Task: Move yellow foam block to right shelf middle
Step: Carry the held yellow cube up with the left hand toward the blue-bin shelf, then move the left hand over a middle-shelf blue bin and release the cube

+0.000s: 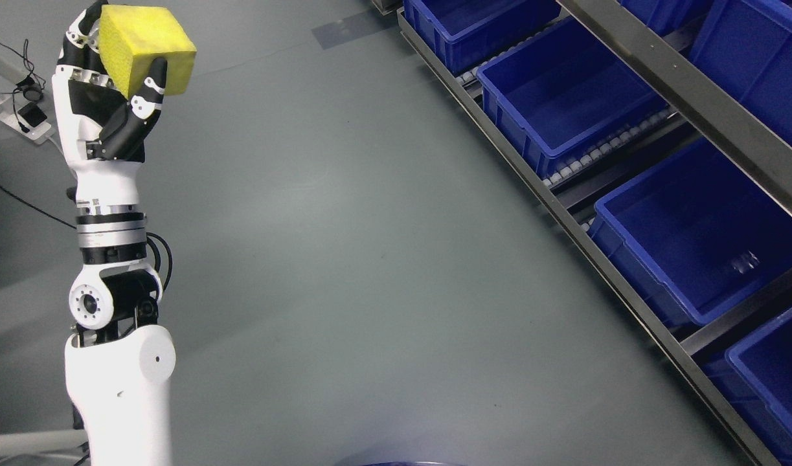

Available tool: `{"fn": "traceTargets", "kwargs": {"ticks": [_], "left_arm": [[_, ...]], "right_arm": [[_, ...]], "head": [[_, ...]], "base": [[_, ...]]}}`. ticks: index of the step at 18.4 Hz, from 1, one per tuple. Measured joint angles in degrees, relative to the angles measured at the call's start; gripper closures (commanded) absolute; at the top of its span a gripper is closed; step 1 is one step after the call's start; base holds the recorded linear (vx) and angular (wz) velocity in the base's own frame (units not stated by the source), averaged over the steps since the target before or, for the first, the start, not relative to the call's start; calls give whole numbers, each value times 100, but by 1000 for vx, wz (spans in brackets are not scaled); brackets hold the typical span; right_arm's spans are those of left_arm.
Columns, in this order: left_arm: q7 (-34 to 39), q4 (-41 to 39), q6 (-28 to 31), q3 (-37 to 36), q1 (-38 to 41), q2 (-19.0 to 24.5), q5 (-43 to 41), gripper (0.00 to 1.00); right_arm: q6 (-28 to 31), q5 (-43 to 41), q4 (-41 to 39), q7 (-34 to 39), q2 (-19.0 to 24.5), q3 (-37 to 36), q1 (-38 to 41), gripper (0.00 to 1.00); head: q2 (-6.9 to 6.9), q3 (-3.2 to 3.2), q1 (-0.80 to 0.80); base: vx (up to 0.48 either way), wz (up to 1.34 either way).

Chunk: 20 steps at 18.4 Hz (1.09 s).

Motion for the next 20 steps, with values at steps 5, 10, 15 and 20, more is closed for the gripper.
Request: {"fn": "traceTargets", "kwargs": {"ticks": [5,10,15,20], "left_arm": [[0,-48,-2,24,25,0,0,60],[-2,-79,-2,33,43,0,0,60],[-86,-106,-103,20,129,0,0,60],[-122,-119,-121,-158,164,0,0,60]], "right_arm": [[0,0,0,0,0,0,0,0],[0,0,0,0,0,0,0,0],[0,0,0,0,0,0,0,0],[0,0,0,0,0,0,1,0]], "head": [[0,0,0],[0,0,0],[0,0,0],[0,0,0]], "base": [[383,-223],[386,-366],[359,-446],[284,-486]]}}
